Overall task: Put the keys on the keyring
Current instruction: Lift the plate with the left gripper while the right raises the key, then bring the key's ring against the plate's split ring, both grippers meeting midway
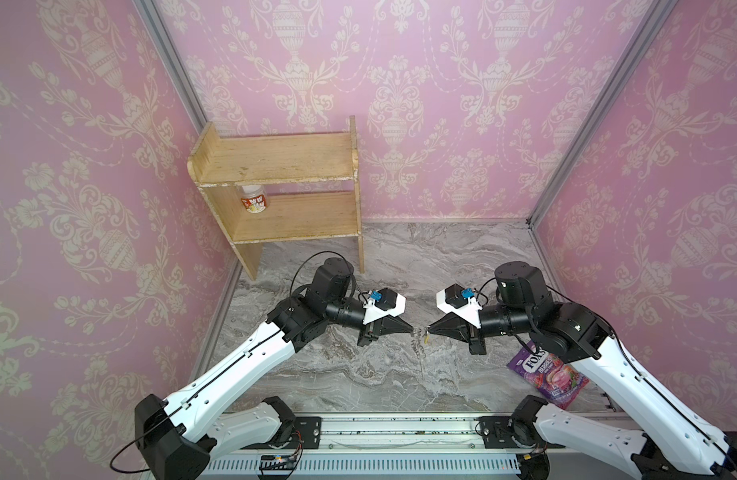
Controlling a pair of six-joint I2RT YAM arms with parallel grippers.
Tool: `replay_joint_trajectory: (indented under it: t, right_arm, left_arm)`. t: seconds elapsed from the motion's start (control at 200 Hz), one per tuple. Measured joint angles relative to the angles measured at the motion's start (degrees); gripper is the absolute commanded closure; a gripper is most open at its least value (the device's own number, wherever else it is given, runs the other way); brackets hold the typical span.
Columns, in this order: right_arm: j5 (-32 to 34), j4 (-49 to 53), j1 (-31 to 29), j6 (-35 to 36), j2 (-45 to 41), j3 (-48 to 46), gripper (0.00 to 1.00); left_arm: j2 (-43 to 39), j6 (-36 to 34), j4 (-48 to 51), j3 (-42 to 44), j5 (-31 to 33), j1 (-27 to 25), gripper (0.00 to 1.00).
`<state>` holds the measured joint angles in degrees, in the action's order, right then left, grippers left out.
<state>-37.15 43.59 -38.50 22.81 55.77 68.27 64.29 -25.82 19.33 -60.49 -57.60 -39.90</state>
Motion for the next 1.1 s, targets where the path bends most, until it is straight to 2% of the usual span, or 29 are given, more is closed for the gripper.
replay_joint_trajectory:
  t: [0.195, 0.48, 1.101]
  right_arm:
    - [4.2, 0.5, -2.5, 1.5, 0.2, 0.7, 1.00]
    - [7.0, 0.9, -2.9, 3.2, 0.0, 1.2, 1.00]
    - [7.1, 0.9, -5.2, 4.9, -1.1, 1.8, 1.00]
  left_arm:
    - [0.0, 0.5, -0.2, 0.0, -1.0, 0.0, 1.00]
    - [0.3, 0.5, -0.4, 0.0, -1.0, 0.0, 1.00]
    - [1.9, 1.3, -0.3, 0.0, -1.1, 0.0, 1.00]
